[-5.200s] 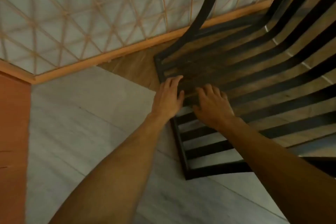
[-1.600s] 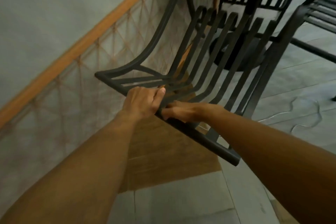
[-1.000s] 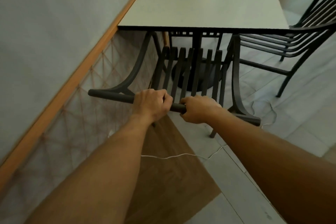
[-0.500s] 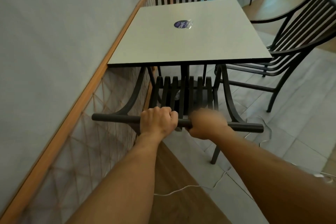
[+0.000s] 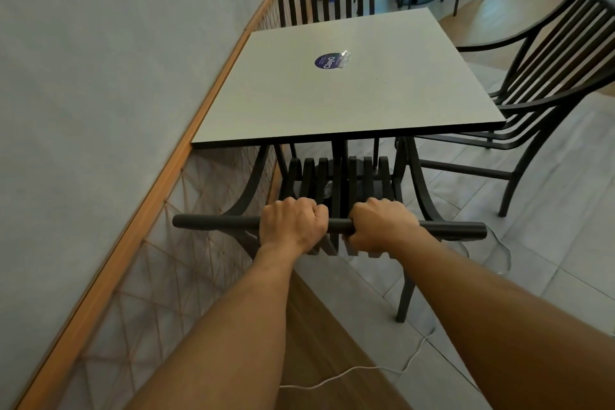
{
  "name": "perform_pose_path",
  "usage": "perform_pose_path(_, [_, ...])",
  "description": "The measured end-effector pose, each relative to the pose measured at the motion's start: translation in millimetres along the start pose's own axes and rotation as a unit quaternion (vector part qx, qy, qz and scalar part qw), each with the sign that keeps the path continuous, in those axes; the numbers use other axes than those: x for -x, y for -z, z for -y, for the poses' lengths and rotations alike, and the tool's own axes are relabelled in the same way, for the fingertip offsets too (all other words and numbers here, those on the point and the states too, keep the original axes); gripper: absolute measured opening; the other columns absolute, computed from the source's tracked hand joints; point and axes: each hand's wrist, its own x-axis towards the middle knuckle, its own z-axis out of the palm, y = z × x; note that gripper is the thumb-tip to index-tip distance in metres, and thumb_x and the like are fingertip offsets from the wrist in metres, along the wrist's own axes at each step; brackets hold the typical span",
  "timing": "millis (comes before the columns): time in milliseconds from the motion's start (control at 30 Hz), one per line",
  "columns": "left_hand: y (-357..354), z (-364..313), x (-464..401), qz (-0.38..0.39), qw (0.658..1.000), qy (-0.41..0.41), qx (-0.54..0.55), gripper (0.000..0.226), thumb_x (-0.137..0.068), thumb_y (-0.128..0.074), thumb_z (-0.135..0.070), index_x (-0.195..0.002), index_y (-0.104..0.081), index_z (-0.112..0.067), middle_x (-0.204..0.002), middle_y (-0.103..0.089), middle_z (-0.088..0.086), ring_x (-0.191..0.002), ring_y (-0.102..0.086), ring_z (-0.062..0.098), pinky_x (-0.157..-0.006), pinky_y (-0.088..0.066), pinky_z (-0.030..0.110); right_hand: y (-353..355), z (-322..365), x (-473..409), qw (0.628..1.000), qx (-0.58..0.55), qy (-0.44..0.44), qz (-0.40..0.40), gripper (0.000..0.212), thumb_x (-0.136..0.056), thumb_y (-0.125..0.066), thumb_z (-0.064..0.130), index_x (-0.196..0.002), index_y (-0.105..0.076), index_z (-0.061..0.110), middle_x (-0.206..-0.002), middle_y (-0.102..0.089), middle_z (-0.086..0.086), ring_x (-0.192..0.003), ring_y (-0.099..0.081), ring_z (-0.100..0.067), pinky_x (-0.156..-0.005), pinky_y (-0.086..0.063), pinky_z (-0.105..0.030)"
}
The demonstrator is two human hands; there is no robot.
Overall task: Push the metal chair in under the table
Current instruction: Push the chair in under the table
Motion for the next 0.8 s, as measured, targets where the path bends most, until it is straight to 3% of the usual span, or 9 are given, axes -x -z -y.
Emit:
perform_pose_path(233, [0,1,-9,0.005,1.000,0.003,-0.028,0.040,-0.092,-0.032,-0.040,-0.059,-0.049,-0.025,-0.051,-0.051,-0.004,-0.045,-0.051,0.013,-0.051,-0.039,0.029,2,-1,-8,1.000,0.011,0.000,-0.001,0.022,-0.082,-0.063,0.037,-0.068,-0.050,0.027,-0.064,-0.058,0.001,-0.052,-0.056,-0.016,-0.057,-0.056,-0.032])
perform_pose_path(567, [2,13,-27,0.015,1.000,-0.001,-0.025,0.040,-0.091,-0.032,-0.040,-0.060,-0.051,-0.024,-0.052,-0.051,-0.004,-0.048,-0.053,0.014,-0.061,-0.049,0.034,6,5,-23,1.000,0.001,0.009,-0.008,0.022,-0.082,-0.065,0.036,-0.069,-0.048,0.027,-0.066,-0.058,0.000,-0.054,-0.056,-0.016,-0.051,-0.048,-0.029])
perform_pose_path(800, [-1,5,-40,-0.006,0.999,-0.032,-0.017,0.042,-0.092,-0.033,-0.040,-0.056,-0.049,-0.024,-0.048,-0.050,-0.004,-0.042,-0.051,0.014,-0.050,-0.041,0.028,13,-10,-29,0.999,0.021,0.015,-0.022,0.025,-0.081,-0.063,0.041,-0.067,-0.047,0.028,-0.063,-0.058,0.002,-0.050,-0.055,-0.014,-0.048,-0.044,-0.027])
